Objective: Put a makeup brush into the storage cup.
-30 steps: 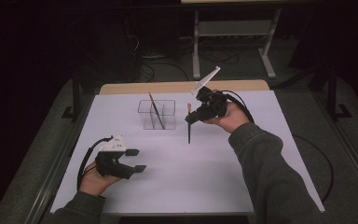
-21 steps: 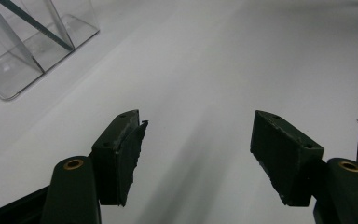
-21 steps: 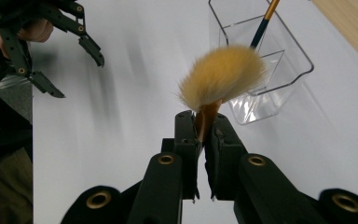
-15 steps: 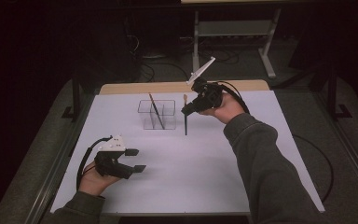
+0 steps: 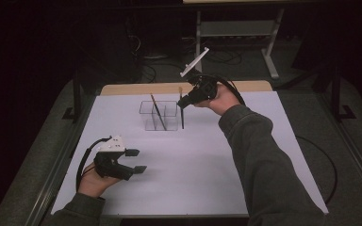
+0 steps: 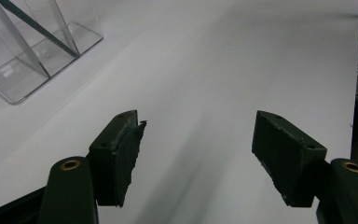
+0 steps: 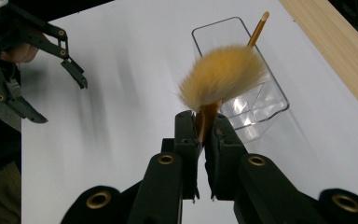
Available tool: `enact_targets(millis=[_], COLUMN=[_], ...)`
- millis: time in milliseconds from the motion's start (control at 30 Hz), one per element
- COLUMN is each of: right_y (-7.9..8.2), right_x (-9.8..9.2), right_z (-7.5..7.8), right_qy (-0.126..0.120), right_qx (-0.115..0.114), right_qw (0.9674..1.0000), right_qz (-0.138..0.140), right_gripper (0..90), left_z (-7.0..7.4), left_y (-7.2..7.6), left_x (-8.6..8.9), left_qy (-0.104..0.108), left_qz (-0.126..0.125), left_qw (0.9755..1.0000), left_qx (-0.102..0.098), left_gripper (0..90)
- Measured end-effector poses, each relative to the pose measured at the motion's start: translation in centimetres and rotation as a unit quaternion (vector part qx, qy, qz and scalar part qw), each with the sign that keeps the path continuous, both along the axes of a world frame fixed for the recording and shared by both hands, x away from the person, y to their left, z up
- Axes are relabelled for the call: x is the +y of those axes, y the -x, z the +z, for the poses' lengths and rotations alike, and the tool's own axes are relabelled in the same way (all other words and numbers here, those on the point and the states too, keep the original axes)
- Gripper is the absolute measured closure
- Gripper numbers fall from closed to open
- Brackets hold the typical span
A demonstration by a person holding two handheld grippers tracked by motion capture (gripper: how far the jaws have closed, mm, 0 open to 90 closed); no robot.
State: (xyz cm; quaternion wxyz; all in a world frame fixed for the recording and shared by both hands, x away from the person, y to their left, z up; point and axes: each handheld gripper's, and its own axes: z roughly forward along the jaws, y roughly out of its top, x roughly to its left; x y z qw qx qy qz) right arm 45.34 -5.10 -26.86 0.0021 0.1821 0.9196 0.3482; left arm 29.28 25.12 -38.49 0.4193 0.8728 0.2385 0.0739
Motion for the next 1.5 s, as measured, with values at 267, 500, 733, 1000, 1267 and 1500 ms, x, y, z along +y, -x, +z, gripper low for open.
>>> enact_targets(millis=[267, 500, 733, 1000, 1267, 1500], right_y=[-1.2, -1.9, -2.8, -3.6, -4.6, -5.2], right_x=[1.0, 2.1, 3.1, 3.9, 4.6, 4.3], right_z=[0.6, 1.3, 1.8, 2.4, 2.5, 2.2], right_qy=[0.001, 0.0, 0.005, 0.009, 0.019, 0.02], right_qx=[-0.002, -0.003, -0.006, -0.012, -0.017, -0.016], right_qw=[1.0, 1.0, 0.9999, 0.9997, 0.9994, 0.9986], right_qz=[-0.007, -0.008, -0.011, -0.019, -0.025, -0.046], right_gripper=[82.7, 82.7, 82.7, 82.7, 82.7, 82.7], left_z=[0.0, 0.0, 0.2, 0.3, 0.3, 0.5], left_y=[-0.1, 0.0, -0.1, 0.0, -0.1, -0.1], left_x=[0.1, 0.2, 0.4, 0.4, 0.5, 0.7], left_qy=[-0.003, 0.002, 0.003, 0.008, 0.011, 0.01], left_qz=[-0.001, 0.002, 0.001, 0.002, 0.003, 0.004], left_qw=[1.0, 1.0, 1.0, 1.0, 0.9999, 0.9999], left_qx=[0.0, 0.002, -0.002, 0.0, 0.001, -0.002], left_gripper=[31.7, 31.8, 31.7, 31.9, 31.7, 31.4])
